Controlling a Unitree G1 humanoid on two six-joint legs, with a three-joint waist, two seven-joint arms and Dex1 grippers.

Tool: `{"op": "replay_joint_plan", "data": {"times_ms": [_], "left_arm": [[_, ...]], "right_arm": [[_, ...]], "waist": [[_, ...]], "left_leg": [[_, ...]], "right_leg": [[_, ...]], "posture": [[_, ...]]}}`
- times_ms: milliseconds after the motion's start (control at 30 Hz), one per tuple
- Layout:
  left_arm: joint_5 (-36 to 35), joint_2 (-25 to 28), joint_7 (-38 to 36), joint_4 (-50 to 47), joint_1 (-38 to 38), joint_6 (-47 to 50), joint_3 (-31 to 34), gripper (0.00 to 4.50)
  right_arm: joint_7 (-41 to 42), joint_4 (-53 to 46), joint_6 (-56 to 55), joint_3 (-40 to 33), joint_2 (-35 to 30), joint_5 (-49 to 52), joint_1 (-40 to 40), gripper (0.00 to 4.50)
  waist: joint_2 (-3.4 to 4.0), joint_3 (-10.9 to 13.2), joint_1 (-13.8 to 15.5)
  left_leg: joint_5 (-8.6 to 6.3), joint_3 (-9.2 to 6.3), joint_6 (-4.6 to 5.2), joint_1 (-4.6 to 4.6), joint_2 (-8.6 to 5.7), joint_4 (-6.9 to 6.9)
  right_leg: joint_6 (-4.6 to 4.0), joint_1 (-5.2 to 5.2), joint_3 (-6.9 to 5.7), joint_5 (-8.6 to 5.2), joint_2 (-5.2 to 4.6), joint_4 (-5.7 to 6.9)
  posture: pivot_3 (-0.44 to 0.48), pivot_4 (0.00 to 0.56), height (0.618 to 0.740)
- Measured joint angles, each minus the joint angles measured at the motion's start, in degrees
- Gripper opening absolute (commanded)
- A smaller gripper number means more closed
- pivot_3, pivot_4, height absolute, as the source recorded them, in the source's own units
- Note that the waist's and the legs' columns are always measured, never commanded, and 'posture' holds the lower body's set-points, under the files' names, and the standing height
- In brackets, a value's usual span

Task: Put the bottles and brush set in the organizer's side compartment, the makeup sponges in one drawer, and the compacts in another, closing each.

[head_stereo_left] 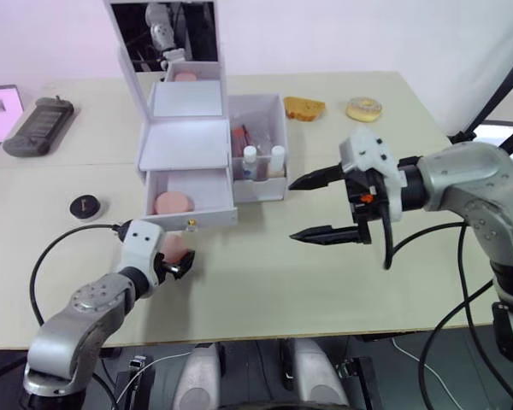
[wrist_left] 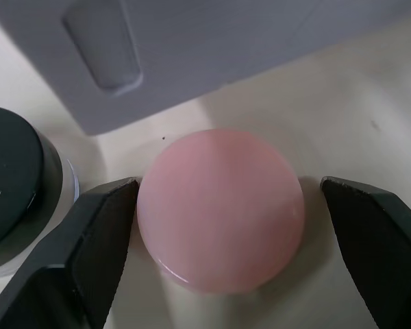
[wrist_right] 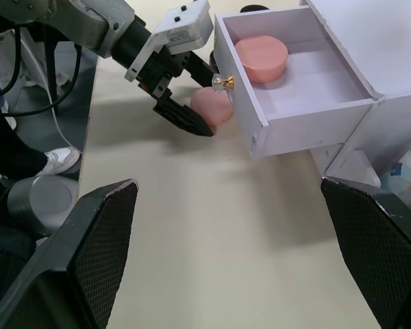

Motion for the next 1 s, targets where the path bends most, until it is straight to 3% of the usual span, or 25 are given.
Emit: {"op": "replay_joint_plan", "data": {"times_ms": [67, 100, 433, 667, 767, 867, 1000], "left_arm": [[0.2, 0.0, -0.2, 0.1, -0.1, -0.1, 0.1, 2.75], [0.2, 0.0, -0.4, 0.1, 0.0, -0.1, 0.2, 2.66], [-1.8, 2.3, -4.8, -3.7, 4.9, 0.9, 4.1, 2.66], [-9.9, 5.8, -16.3, -12.9, 15.4, -2.7, 12.8, 2.66], [-16.6, 7.8, -22.7, -17.0, 17.4, -5.1, 16.4, 2.66], [-24.6, 11.1, -25.4, -18.3, 13.8, -5.8, 20.2, 2.66], [-35.0, 17.4, -22.4, -15.5, -0.6, -4.9, 21.3, 2.66]], "right_arm": [[-0.3, -0.2, 0.0, 0.0, -0.1, 0.0, -0.1, 4.5], [-0.4, -0.2, 0.1, 0.0, -0.1, 0.0, -0.2, 4.5], [0.0, 0.3, -0.5, 0.2, -0.1, -0.6, -1.3, 4.5], [2.5, 3.3, -3.9, 2.8, 0.9, -2.4, -2.6, 4.5], [3.4, 4.9, -5.3, 3.9, 1.8, -3.3, -3.0, 4.5], [4.0, 5.6, -6.4, 4.3, 2.4, -3.9, -3.1, 4.5], [4.2, 5.9, -6.5, 4.2, 2.4, -4.5, -3.0, 4.5]], "waist": [[0.0, 0.0, 0.0], [0.0, 0.0, 0.0], [0.0, 0.0, -0.3], [-0.02, 0.0, -0.1], [-0.01, 0.0, -0.1], [0.02, 0.0, 0.1], [0.02, 0.1, 0.0]], "left_leg": [[0.0, 0.0, 0.0, 0.0, 0.0, 0.01], [0.0, 0.0, 0.0, 0.0, -0.01, 0.01], [0.0, 0.01, 0.0, -0.01, 0.01, -0.1], [-0.01, 0.03, -0.02, -0.05, 0.02, -0.03], [-0.01, 0.07, -0.02, -0.07, 0.01, -0.04], [-0.01, 0.04, -0.02, -0.07, 0.01, -0.05], [0.0, 0.03, -0.01, -0.07, 0.0, -0.03]], "right_leg": [[0.0, 0.0, 0.0, 0.0, 0.0, 0.0], [0.0, 0.01, 0.0, 0.0, -0.01, 0.0], [0.01, -0.04, 0.0, -0.01, -0.01, -0.07], [0.09, -0.05, 0.0, -0.06, -0.05, -0.17], [0.11, -0.05, 0.0, -0.07, -0.1, -0.26], [0.12, -0.05, -0.01, -0.08, -0.08, -0.25], [0.11, -0.01, -0.01, -0.07, -0.04, -0.18]], "posture": [[0.0, 0.15, 0.74], [0.0, 0.15, 0.74], [0.0, 0.15, 0.74], [0.0, 0.15, 0.74], [0.0, 0.15, 0.74], [0.0, 0.15, 0.74], [0.0, 0.15, 0.74]]}}
